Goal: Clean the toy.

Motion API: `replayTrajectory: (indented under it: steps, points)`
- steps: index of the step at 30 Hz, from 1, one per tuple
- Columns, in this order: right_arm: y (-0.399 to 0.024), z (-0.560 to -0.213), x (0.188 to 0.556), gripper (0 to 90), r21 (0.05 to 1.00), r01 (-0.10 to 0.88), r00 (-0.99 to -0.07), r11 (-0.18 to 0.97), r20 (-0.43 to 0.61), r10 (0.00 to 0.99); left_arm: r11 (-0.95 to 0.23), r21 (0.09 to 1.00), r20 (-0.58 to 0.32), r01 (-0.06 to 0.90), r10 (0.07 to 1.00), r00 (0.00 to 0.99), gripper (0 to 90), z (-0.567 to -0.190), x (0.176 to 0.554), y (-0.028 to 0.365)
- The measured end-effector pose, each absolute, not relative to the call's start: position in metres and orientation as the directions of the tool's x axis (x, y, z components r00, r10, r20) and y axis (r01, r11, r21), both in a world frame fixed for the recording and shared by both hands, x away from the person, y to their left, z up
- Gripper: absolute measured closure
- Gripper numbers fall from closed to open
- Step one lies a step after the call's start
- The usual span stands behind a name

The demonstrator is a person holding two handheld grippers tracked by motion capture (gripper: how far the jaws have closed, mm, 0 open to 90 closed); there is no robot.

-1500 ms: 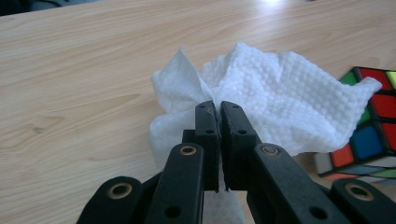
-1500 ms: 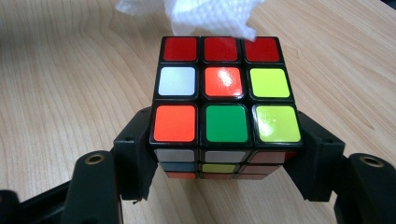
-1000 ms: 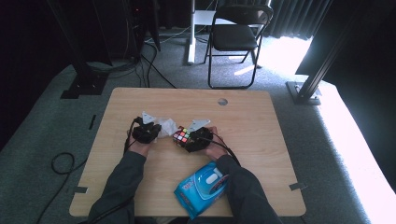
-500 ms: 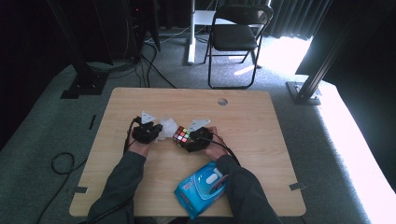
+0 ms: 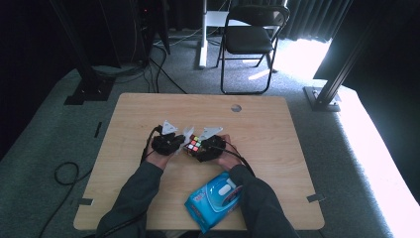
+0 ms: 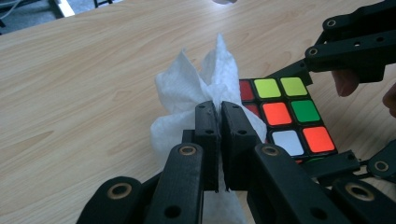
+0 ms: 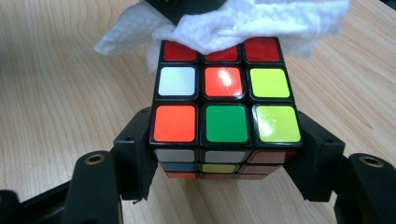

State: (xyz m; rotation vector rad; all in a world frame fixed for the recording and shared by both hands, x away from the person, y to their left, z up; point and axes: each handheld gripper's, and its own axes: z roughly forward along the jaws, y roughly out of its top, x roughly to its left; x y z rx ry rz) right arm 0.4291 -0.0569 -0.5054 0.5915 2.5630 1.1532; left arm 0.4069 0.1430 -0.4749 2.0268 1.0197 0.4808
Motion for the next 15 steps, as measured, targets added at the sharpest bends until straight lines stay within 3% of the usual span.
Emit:
replayTrajectory:
  steps: [15]
  points:
    - [-0.0567,-0.5053,0.4283,34.2,0.758,0.242,-0.883,0.606,-0.087,0.46,-0.384,0.774,-0.003,0.504,0.794,0.608,86.0,-0.4807,0.4097,0.1433]
